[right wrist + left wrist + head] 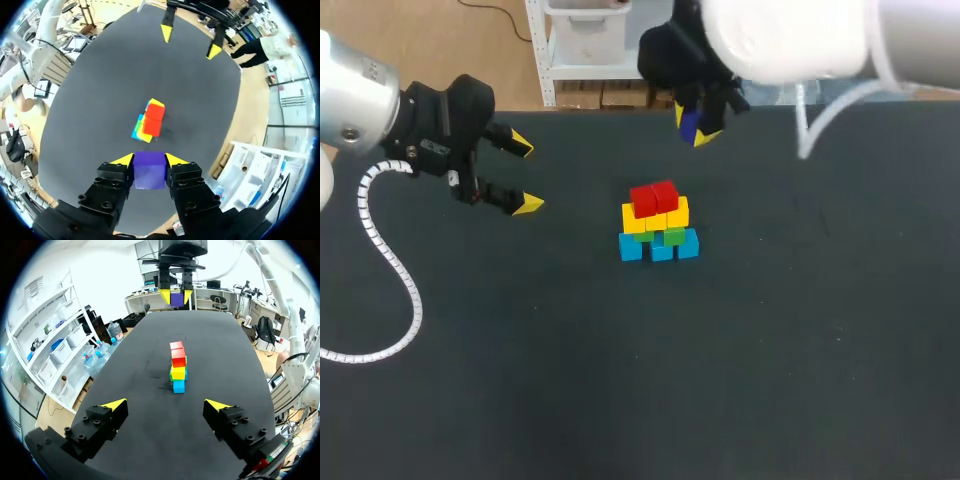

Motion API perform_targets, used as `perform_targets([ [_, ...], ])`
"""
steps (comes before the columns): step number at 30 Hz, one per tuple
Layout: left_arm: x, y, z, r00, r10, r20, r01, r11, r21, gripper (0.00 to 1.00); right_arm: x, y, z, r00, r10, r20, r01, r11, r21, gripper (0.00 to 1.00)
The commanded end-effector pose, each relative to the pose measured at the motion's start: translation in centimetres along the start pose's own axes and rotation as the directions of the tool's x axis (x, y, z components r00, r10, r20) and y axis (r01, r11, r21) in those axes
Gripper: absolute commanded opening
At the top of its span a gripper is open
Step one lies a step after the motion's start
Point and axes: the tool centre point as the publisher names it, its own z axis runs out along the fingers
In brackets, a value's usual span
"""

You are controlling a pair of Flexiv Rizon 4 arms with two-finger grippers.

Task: Place the blue cubes, place green cubes on the blue cubes, place the yellow cubes on the green cubes, then place the red cubes on the yellow cubes, and place purple cube on the red cubes.

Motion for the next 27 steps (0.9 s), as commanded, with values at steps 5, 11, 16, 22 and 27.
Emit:
perform_targets([
  [5, 0.2, -0.1, 0.0, 1.0, 0.004, 0.008, -0.004, 1.0, -0.002, 1.0, -1.1, -1.2, 1.8, 1.0, 0.013, -0.014, -0.015, 0.995, -0.098, 0.0],
  [11, 0.2, -0.1, 0.0, 1.0, 0.004, 0.008, -0.004, 1.0, -0.002, 1.0, -2.1, -2.1, 3.3, 1.0, 0.016, -0.024, -0.018, 0.994, -0.107, 0.0],
  [16, 0.2, -0.1, 0.0, 1.0, 0.004, 0.008, -0.004, 1.0, -0.002, 1.0, -2.8, -2.5, 5.0, 0.999, 0.026, -0.026, -0.029, 0.991, -0.13, 0.0],
  [22, 0.2, -0.1, 0.0, 1.0, 0.004, 0.008, -0.004, 1.0, -0.002, 1.0, -3.0, -2.3, 6.1, 0.999, 0.04, -0.034, -0.045, 0.985, -0.168, 0.0],
  [27, 0.2, -0.1, 0.0, 1.0, 0.004, 0.008, -0.004, 1.0, -0.002, 1.0, -2.8, -2.1, 6.5, 0.998, 0.054, -0.04, -0.06, 0.982, -0.178, 0.0],
])
